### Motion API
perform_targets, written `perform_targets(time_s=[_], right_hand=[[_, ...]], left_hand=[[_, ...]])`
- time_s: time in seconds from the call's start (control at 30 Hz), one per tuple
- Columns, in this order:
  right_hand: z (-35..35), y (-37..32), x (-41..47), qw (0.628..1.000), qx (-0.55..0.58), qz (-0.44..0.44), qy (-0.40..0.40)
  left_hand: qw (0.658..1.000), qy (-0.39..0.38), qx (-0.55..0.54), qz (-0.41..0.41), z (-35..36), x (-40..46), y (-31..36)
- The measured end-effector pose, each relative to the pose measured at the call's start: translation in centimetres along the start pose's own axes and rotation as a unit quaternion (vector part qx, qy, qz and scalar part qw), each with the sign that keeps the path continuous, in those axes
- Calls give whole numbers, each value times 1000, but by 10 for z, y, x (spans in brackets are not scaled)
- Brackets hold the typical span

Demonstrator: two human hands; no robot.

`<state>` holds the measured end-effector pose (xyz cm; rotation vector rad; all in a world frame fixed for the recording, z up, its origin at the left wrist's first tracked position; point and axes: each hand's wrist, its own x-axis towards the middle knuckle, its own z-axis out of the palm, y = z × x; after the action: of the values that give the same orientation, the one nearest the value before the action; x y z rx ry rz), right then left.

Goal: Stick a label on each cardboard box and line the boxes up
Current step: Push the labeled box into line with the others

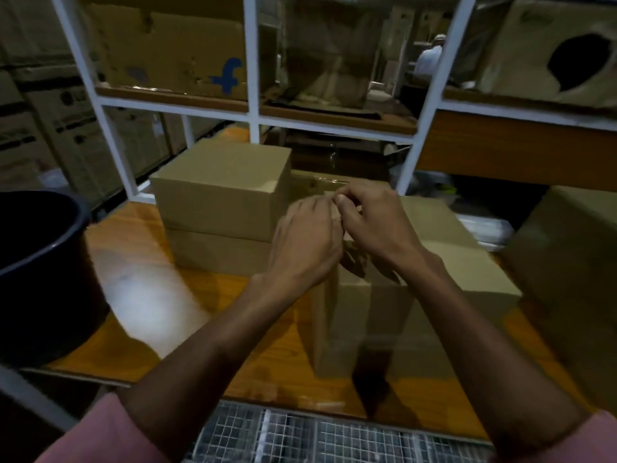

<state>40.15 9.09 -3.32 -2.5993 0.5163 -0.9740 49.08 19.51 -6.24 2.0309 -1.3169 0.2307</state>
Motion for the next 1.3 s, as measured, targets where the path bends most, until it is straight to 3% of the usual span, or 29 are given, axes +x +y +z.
perform_targets(time_s=[0.23, 0.4, 0.57, 0.67, 0.83, 1.0, 1.13, 1.23, 1.3], right_hand=[[-45, 70, -31, 997, -54, 44, -42], [-51, 96, -52, 970, -173, 79, -151], [-51, 100, -51, 955, -149, 35, -256], [-49, 103, -45, 945, -153, 66, -283], [-35, 103, -37, 936, -221, 156, -225], [-47, 101, -48, 960, -137, 25, -242], [-39, 103, -41, 942, -173, 74, -278], [-31, 100, -37, 936, -221, 139, -238], [-32, 98, -40, 944, -226, 118, -210]], left_hand=[[986, -150, 40, -65, 54, 3, 40], [980, -175, 88, -37, 56, 12, 32], [973, -199, 111, -36, 56, 18, 31], [969, -216, 113, -36, 52, 19, 35], [970, -215, 99, -59, 50, 16, 35], [967, -222, 104, -75, 53, 15, 38], [966, -228, 102, -67, 52, 16, 37], [966, -225, 103, -71, 51, 15, 35], [968, -220, 94, -76, 52, 15, 35]])
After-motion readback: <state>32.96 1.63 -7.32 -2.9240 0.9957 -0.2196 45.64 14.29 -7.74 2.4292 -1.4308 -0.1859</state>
